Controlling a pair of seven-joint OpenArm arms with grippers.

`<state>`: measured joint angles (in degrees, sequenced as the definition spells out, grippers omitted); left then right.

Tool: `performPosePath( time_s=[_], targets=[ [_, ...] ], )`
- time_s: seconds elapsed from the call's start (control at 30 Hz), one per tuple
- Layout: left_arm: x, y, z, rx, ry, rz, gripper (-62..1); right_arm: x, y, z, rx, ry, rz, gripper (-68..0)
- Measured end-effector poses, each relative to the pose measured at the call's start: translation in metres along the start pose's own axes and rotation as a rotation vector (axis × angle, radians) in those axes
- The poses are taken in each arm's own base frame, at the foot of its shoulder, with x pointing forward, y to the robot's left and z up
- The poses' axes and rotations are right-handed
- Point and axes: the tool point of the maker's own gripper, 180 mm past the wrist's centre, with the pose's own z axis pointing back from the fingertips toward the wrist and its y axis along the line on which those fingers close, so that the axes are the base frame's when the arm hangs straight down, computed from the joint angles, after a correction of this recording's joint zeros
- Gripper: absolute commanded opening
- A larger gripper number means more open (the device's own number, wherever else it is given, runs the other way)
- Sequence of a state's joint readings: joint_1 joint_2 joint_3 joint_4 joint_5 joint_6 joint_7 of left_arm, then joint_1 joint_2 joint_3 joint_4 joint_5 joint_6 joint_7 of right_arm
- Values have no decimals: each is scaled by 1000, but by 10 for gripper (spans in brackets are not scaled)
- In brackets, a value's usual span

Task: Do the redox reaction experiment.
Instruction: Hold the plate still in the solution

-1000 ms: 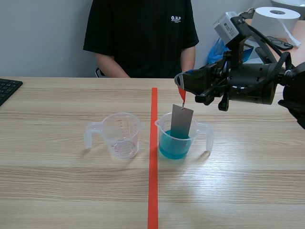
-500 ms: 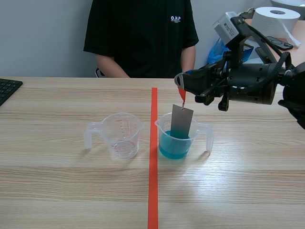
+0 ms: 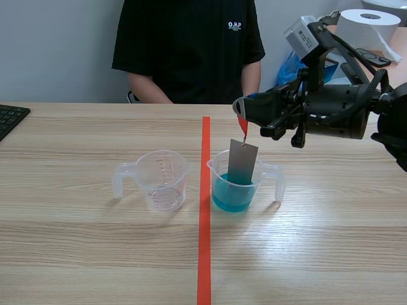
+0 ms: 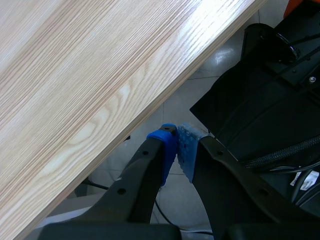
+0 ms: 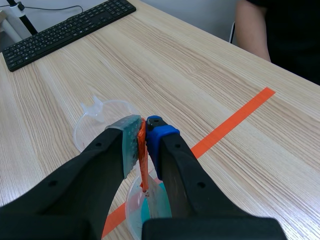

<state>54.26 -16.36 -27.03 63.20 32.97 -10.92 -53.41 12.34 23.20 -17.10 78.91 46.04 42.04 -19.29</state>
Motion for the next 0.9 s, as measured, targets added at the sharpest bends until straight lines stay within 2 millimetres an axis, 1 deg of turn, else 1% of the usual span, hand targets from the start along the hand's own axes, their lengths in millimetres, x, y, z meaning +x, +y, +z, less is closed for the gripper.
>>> performPosePath(
  time_s=[0.17, 0.3, 0.53, 0.8, 0.9],
  targets=[
    [0, 0, 0, -2, 0, 3, -569, 9, 2, 4, 8, 5, 26, -662],
    [0, 0, 0, -2, 0, 3, -569, 33, 9, 11, 23, -29, 77, -662],
    [0, 0, 0, -1, 0, 4, -569, 68, 22, 22, 39, -69, 145, -662],
    [0, 0, 0, -1, 0, 4, -569, 97, 38, 33, 60, -109, 203, -662],
    [0, 0, 0, -1, 0, 4, -569, 105, 45, 36, 70, -116, 219, -662]
  ],
)
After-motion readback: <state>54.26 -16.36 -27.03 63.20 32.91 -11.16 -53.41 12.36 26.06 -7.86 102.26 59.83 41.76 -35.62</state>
